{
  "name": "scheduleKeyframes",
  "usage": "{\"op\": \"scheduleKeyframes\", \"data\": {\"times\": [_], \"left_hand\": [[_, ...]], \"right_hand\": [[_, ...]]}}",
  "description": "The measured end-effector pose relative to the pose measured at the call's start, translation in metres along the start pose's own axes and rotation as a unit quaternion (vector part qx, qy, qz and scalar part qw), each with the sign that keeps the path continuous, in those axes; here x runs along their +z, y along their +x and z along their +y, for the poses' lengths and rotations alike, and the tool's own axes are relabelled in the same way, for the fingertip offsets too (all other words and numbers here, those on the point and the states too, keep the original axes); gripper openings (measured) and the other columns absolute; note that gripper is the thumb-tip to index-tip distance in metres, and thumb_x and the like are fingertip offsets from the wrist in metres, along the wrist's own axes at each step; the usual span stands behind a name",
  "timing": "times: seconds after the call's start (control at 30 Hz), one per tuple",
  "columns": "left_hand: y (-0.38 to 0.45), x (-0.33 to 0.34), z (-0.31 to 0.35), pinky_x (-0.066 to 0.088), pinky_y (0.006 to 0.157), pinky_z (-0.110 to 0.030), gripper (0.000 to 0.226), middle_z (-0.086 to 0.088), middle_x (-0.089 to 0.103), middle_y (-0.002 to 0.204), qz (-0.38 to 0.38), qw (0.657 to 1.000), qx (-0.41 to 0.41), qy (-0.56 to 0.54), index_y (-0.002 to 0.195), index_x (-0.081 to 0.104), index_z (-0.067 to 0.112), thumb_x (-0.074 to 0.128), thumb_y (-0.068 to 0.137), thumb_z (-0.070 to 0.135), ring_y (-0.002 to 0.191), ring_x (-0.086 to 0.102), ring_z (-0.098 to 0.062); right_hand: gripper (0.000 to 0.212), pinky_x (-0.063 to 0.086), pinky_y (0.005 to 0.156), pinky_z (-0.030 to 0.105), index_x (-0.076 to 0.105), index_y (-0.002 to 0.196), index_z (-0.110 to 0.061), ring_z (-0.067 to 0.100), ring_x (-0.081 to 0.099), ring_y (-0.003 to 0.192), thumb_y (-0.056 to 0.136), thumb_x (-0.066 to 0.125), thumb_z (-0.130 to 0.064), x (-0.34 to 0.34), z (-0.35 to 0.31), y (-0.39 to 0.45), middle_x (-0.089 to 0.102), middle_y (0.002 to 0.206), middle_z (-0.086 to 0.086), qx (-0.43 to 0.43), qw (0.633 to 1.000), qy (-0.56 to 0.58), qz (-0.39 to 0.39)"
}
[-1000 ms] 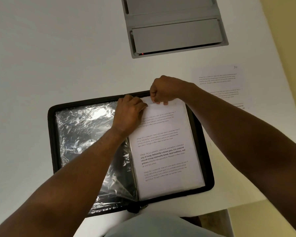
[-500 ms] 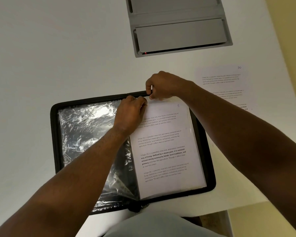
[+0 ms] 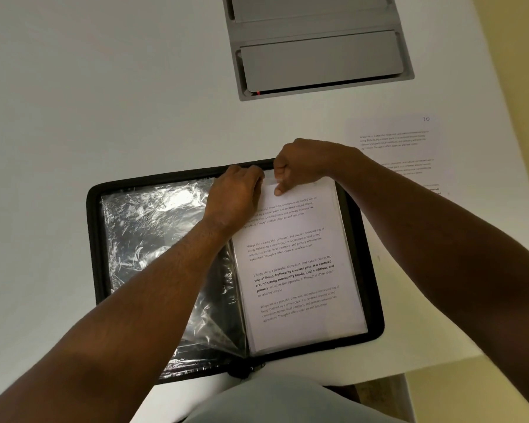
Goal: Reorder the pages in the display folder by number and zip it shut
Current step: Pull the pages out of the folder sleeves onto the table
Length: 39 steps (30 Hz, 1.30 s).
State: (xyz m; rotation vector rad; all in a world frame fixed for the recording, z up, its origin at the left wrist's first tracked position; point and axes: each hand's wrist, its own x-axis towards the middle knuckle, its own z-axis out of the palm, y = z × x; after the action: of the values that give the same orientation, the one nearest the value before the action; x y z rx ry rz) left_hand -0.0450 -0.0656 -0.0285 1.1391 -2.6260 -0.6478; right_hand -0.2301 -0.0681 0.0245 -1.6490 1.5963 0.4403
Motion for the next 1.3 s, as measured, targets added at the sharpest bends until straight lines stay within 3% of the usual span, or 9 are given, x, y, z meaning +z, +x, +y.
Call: {"op": "scheduleKeyframes", "data": {"times": [0.17,0.4,0.53,0.6,0.73,0.87,0.97,1.1,1.3], "left_hand": [[0.006,0.002,0.001,0.040,0.074,-0.029,0.021,-0.004,0.063,0.106,-0.042,0.999,-0.014,-0.019,0.107,0.063,0.013,0.062,0.092,0.027,0.103,0.053,-0.021],[0.009,0.001,0.001,0.046,0.067,-0.033,0.015,-0.003,0.068,0.098,-0.025,0.999,-0.002,-0.030,0.101,0.066,0.012,0.054,0.094,0.018,0.092,0.054,-0.019],[0.004,0.001,0.002,0.049,0.073,-0.035,0.015,-0.001,0.068,0.099,-0.038,0.998,0.003,-0.052,0.102,0.064,0.013,0.054,0.093,0.019,0.097,0.054,-0.018],[0.002,0.002,0.002,0.049,0.074,-0.035,0.015,-0.001,0.068,0.100,-0.049,0.997,0.002,-0.059,0.103,0.063,0.013,0.054,0.094,0.020,0.097,0.054,-0.018],[0.002,0.003,0.002,0.047,0.076,-0.033,0.016,-0.002,0.067,0.102,-0.054,0.996,0.001,-0.066,0.104,0.063,0.012,0.054,0.094,0.021,0.098,0.054,-0.018],[0.001,0.004,0.002,0.050,0.079,-0.036,0.016,-0.004,0.066,0.101,-0.054,0.996,0.008,-0.066,0.103,0.064,0.011,0.055,0.093,0.020,0.096,0.056,-0.019],[0.000,0.004,0.002,0.049,0.077,-0.034,0.019,-0.008,0.062,0.106,-0.040,0.998,0.009,-0.055,0.106,0.064,0.009,0.056,0.091,0.018,0.099,0.055,-0.022],[0.001,0.001,0.006,0.045,0.071,-0.028,0.020,-0.011,0.056,0.109,0.006,0.999,-0.004,-0.046,0.107,0.065,0.006,0.061,0.090,0.017,0.098,0.052,-0.022],[0.002,0.003,0.011,0.041,0.068,-0.027,0.020,-0.007,0.062,0.110,-0.007,1.000,0.008,-0.027,0.108,0.066,0.009,0.057,0.092,0.018,0.101,0.055,-0.023]], "right_hand": [[0.010,0.043,0.068,0.023,0.073,0.093,-0.012,0.017,0.065,0.093,0.088,0.066,-0.018,0.002,0.006,0.001,0.072,0.093,0.000,0.004,1.000,-0.016,0.020],[0.030,0.053,0.064,0.024,0.065,0.093,-0.010,0.023,0.071,0.073,0.102,0.045,-0.030,-0.007,0.005,0.001,0.071,0.080,0.009,0.037,0.997,0.064,0.001],[0.017,0.054,0.074,0.029,0.068,0.101,-0.009,0.019,0.072,0.076,0.090,0.056,-0.011,-0.008,0.004,0.007,0.074,0.082,0.007,0.066,0.997,0.019,-0.024],[0.009,0.055,0.070,0.031,0.066,0.091,-0.007,0.020,0.069,0.072,0.086,0.067,-0.015,-0.006,0.001,0.009,0.072,0.081,0.007,0.076,0.996,-0.007,-0.043],[0.032,0.051,0.072,0.033,0.052,0.067,-0.014,0.020,0.059,0.071,0.080,0.078,-0.028,0.003,-0.003,0.013,0.058,0.067,0.002,0.069,0.991,-0.096,-0.067],[0.027,0.048,0.078,0.034,0.051,0.065,-0.019,0.019,0.056,0.080,0.087,0.066,-0.019,0.007,-0.001,0.016,0.056,0.072,-0.003,0.032,0.994,-0.094,-0.041],[0.011,0.052,0.083,0.035,0.064,0.079,-0.016,0.021,0.061,0.090,0.085,0.070,-0.024,-0.007,-0.001,0.011,0.067,0.091,0.002,0.022,0.996,-0.080,0.023],[0.019,0.040,0.074,0.027,0.070,0.098,-0.011,0.020,0.061,0.093,0.088,0.070,-0.026,-0.027,0.004,0.013,0.068,0.103,0.003,0.008,0.996,-0.070,0.056],[0.021,0.034,0.080,0.027,0.067,0.107,-0.012,0.015,0.051,0.095,0.091,0.065,-0.026,-0.072,0.008,0.018,0.064,0.116,0.006,0.001,0.993,-0.013,0.114]]}}
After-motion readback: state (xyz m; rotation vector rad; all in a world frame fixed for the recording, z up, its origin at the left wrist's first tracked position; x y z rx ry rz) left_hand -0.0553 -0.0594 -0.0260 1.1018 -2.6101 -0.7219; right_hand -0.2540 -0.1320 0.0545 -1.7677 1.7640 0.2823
